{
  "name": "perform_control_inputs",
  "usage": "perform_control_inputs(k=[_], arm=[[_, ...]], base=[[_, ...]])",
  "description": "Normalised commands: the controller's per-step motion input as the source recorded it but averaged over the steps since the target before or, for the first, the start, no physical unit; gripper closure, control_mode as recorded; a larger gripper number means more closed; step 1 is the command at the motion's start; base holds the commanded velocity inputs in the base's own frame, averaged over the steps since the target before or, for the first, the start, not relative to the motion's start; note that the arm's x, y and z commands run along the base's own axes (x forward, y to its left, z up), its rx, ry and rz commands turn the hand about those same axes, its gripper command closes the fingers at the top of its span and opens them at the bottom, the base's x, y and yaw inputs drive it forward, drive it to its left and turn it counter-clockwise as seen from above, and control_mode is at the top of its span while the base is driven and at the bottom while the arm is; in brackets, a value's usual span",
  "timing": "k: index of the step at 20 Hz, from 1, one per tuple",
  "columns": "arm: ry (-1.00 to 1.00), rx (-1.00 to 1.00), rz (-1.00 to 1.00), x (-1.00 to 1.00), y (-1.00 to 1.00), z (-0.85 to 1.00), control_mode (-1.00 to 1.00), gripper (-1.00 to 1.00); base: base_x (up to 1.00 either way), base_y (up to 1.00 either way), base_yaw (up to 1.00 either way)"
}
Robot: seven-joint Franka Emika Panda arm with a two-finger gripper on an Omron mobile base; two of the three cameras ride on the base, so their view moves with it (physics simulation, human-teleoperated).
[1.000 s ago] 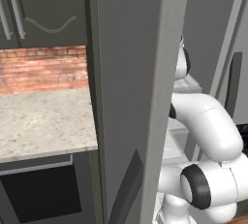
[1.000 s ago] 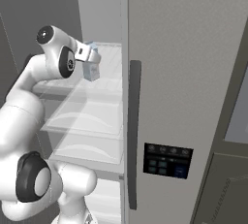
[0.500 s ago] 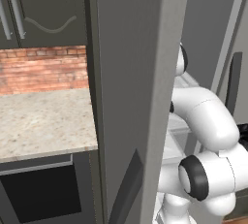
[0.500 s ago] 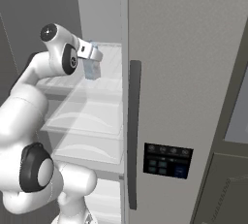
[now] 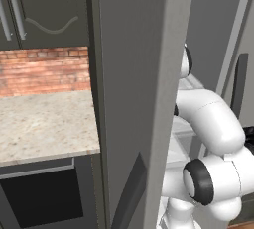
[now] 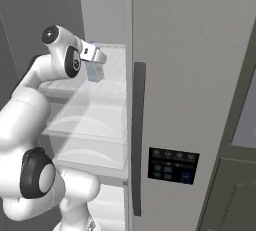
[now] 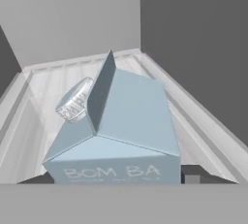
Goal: Take a sugar cube from the saucer and place it inside the coffee. Then, grab milk from the fridge and place it next to the coffee on the counter to sweeten the coffee.
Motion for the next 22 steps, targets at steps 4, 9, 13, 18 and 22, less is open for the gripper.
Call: perform_control_inputs(k=[4, 9, 13, 18, 22], arm=[[-0.02, 0.0, 0.0, 0.0, 0.0, -0.01, -1.0, 1.0], [-0.02, 0.05, 0.0, -0.51, -0.24, 0.13, -1.0, 1.0], [0.0, 0.14, 0.0, -1.0, -0.39, 0.67, -1.0, 1.0], [0.0, 0.1, 0.06, -1.0, -0.35, 0.39, -1.0, 1.0], [0.0, 0.03, 0.07, -1.0, -0.29, 0.03, -1.0, 1.0]], base=[[0.0, 0.0, 0.0], [0.0, 0.0, 0.0], [0.0, 0.0, 0.0], [0.0, 0.0, 0.0], [0.0, 0.0, 0.0]])
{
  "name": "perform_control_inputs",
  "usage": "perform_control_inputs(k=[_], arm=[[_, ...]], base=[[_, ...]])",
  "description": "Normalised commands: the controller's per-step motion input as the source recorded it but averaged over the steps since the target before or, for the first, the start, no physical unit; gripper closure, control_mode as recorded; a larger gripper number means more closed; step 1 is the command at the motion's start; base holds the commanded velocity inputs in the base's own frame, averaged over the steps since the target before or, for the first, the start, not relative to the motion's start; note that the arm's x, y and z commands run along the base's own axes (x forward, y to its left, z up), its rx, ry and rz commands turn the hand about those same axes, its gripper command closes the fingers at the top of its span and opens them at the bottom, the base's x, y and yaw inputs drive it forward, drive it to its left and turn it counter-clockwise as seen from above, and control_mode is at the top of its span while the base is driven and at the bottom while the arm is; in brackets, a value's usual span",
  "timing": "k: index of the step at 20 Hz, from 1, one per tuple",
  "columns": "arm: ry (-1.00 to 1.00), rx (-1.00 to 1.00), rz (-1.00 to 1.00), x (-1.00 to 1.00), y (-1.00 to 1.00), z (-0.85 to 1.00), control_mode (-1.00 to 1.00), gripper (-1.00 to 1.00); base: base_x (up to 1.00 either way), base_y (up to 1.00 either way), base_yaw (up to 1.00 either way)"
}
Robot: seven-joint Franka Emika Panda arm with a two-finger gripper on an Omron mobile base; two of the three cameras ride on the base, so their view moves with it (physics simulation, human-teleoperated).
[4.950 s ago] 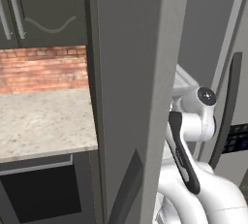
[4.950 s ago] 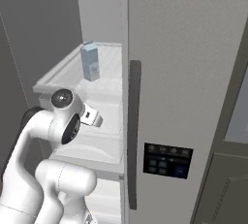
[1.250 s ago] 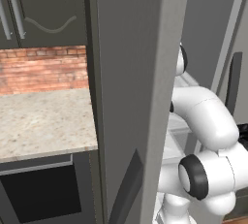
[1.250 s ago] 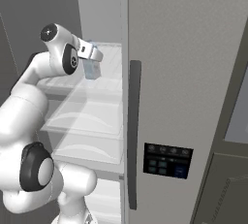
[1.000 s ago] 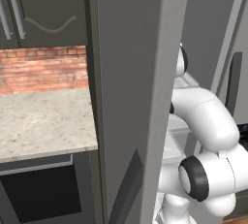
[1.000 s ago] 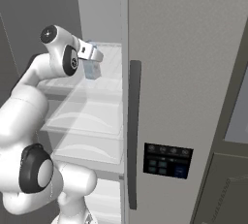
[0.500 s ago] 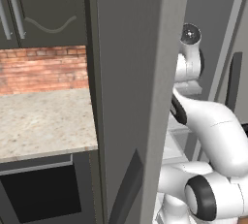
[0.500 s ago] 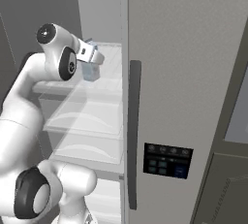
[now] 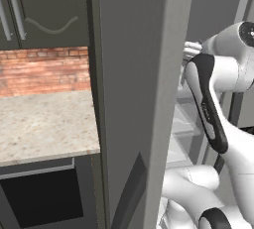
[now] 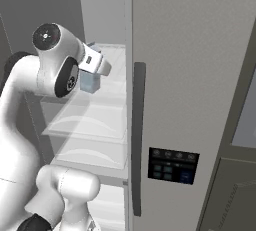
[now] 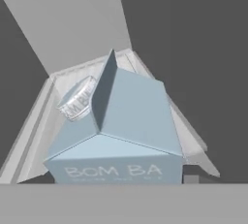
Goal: Take a sugar cube from the saucer and place it inside the coffee. Then, grab milk from the fridge and place it next to the coffee on the counter to sweeten the coffee.
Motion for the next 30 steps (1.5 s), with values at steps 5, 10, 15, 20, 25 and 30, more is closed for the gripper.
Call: perform_control_inputs(k=[5, 10, 15, 20, 25, 30], arm=[[0.0, 0.0, 0.05, -1.0, -0.16, -0.14, -1.0, 1.0], [0.0, -0.01, 0.06, -1.0, -0.06, -0.15, -1.0, 1.0], [0.0, 0.0, 0.02, -0.4, -0.19, -0.04, 1.0, 1.0], [0.0, 0.0, 0.0, 0.0, 0.0, 0.0, 1.0, 1.0], [0.0, 0.0, 0.0, 0.0, 0.0, 0.0, 1.0, 1.0], [0.0, 0.0, 0.0, 0.0, 0.0, 0.0, 1.0, 1.0]], base=[[0.0, 0.0, 0.0], [0.0, 0.0, 0.0], [-0.6, -0.53, 0.12], [-1.0, -0.92, 0.46], [-0.86, -0.21, 0.86], [-0.39, 0.1, 0.99]])
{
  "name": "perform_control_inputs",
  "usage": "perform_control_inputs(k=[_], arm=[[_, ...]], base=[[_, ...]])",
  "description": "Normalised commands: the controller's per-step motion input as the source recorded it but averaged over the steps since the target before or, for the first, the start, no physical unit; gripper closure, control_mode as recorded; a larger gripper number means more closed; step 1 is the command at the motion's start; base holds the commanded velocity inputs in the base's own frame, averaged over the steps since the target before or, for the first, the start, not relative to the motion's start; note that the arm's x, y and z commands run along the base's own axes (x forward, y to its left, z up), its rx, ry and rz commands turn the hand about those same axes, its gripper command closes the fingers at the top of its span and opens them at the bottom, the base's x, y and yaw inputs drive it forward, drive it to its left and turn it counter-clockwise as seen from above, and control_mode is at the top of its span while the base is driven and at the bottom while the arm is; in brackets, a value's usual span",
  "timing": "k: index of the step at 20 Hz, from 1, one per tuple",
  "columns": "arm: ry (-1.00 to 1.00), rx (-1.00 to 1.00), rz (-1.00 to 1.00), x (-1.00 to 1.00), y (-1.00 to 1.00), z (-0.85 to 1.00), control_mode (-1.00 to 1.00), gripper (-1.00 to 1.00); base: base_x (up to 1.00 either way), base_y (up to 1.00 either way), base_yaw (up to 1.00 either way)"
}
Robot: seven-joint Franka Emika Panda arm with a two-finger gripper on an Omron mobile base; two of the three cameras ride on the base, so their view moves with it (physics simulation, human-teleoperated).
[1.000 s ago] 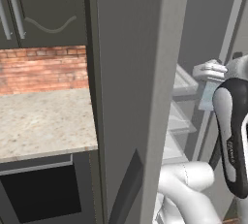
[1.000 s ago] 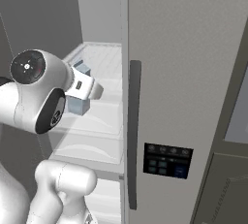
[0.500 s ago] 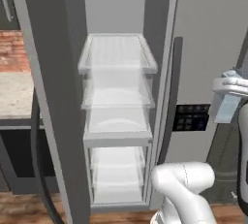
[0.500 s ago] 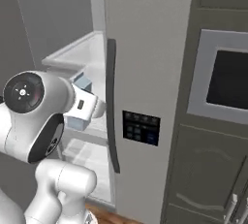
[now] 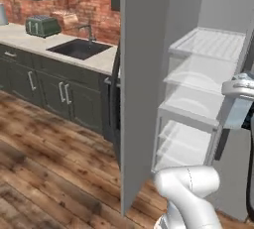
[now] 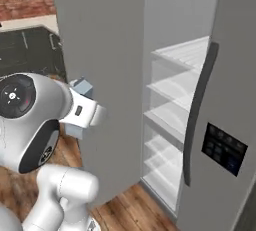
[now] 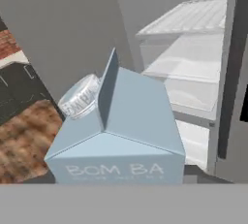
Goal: Take a sugar cube from the saucer and place it inside the coffee. Then, grab milk from the fridge and place it next to the coffee on the counter to sweeten the coffee.
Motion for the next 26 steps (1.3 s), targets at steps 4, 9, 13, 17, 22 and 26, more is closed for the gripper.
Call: perform_control_inputs(k=[4, 9, 13, 17, 22, 26], arm=[[0.0, 0.0, 0.0, 0.0, 0.0, 0.0, 1.0, 1.0], [0.0, 0.0, 0.0, 0.0, 0.0, 0.0, 1.0, 1.0], [0.0, 0.0, 0.0, 0.0, 0.0, 0.0, 1.0, 1.0], [0.0, 0.0, 0.0, 0.0, 0.0, 0.0, 1.0, 1.0], [0.0, 0.0, 0.0, 0.0, 0.0, 0.0, 1.0, 1.0], [0.0, 0.0, 0.0, 0.0, 0.0, 0.0, 1.0, 1.0]], base=[[-0.15, 0.72, 0.91], [0.07, 0.98, 0.73], [0.49, 0.96, 0.53], [0.98, 0.33, 0.36], [1.0, -0.11, 0.19], [1.0, -0.34, 0.11]])
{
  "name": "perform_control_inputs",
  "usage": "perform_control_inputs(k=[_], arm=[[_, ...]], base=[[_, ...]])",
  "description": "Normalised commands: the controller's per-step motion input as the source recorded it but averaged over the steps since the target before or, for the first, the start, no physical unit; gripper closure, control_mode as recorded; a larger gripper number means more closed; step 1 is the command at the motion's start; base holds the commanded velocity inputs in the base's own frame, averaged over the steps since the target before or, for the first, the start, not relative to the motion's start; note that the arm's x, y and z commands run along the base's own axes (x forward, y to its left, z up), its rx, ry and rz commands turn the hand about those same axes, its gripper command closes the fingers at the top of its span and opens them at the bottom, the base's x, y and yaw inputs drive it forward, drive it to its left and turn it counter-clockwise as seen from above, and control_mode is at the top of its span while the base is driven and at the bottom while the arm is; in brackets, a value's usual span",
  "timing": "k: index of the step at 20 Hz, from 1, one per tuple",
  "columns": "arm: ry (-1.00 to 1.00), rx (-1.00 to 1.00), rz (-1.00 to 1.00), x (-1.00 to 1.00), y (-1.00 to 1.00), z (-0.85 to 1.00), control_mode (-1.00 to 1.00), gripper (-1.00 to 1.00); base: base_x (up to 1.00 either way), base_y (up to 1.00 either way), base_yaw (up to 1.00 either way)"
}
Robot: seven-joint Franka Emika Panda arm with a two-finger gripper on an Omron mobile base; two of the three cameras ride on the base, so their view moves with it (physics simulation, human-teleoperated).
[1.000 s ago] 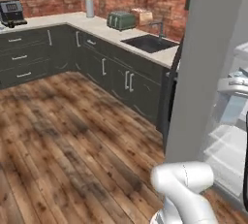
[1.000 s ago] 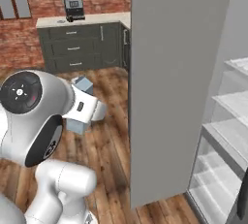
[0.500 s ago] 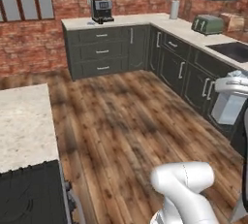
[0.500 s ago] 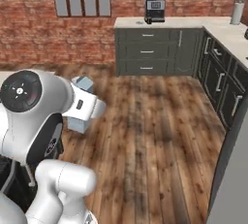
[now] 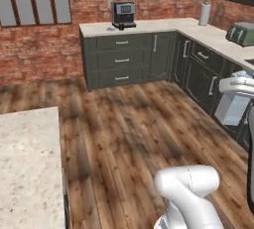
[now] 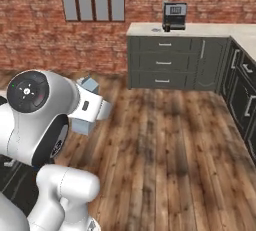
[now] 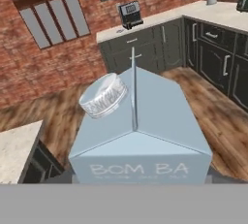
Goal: Take a sugar cube from the saucer and place it inside the coffee. Then, grab milk from the fridge and place it next to the coffee on the counter to sweeten the coffee.
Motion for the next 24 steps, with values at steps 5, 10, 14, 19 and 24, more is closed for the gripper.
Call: perform_control_inputs(k=[5, 10, 14, 19, 24], arm=[[0.0, 0.0, 0.0, 0.0, 0.0, 0.0, 1.0, 1.0], [0.0, 0.0, 0.0, 0.0, 0.0, 0.0, 1.0, 1.0], [0.0, 0.0, 0.0, 0.0, 0.0, 0.0, 1.0, 1.0], [0.0, 0.0, 0.0, 0.0, 0.0, 0.0, 1.0, 1.0], [0.0, 0.0, 0.0, 0.0, 0.0, 0.0, 1.0, 1.0]], base=[[1.0, -0.36, 0.11], [1.0, -0.4, 0.09], [1.0, -0.33, 0.08], [1.0, -0.33, 0.08], [1.0, -0.43, 0.09]])
